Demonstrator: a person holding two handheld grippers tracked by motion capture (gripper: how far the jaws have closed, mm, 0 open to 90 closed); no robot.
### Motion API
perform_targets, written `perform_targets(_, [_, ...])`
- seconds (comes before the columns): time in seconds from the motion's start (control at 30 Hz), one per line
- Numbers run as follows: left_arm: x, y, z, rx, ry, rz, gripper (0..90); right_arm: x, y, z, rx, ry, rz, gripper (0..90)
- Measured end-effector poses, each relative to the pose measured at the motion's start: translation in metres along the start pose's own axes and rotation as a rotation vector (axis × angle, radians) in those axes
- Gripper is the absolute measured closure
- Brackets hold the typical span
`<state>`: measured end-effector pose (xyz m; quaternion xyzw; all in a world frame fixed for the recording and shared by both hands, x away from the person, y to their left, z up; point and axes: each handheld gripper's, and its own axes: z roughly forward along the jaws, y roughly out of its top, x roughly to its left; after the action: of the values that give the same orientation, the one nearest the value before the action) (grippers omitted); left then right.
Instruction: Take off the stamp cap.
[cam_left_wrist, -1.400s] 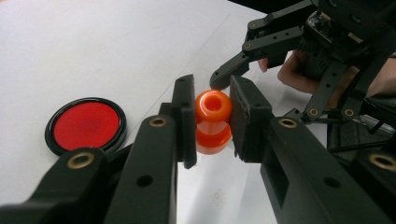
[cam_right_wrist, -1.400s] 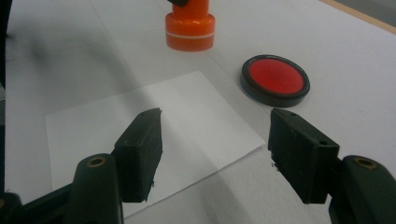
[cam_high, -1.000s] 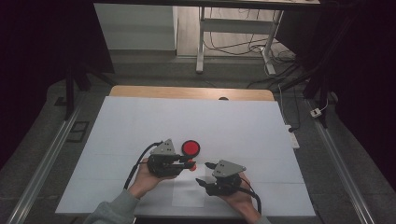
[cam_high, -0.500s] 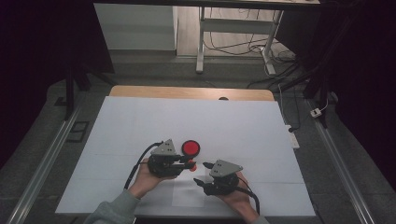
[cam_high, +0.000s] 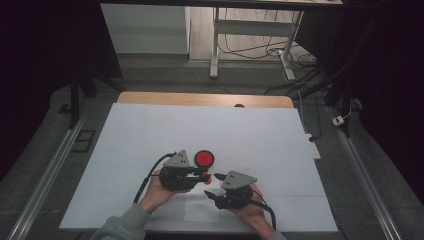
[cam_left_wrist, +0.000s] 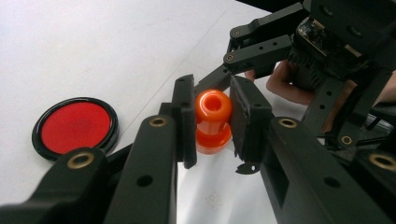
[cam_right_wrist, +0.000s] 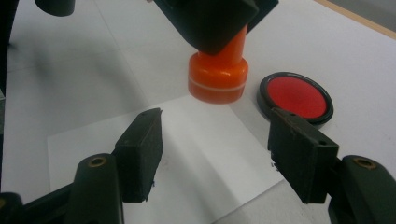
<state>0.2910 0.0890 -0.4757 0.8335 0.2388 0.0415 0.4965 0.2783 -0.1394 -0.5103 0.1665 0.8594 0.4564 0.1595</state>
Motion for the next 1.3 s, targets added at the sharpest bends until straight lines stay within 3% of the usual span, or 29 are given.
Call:
perform_targets(0.67, [-0.0005,-0.0001,0.0016,0.000,-0.001,0.001,72.6,0.0022,0.0050,0.0074,0.004,-0.011,0.014,41.1])
perform_targets(1.3, [-0.0010,-0.0009,0.0048,0.009,-0.004,0.003,72.6,0.0013,0.0082,0.0083,-0.010,-0.021,0.039,56.4])
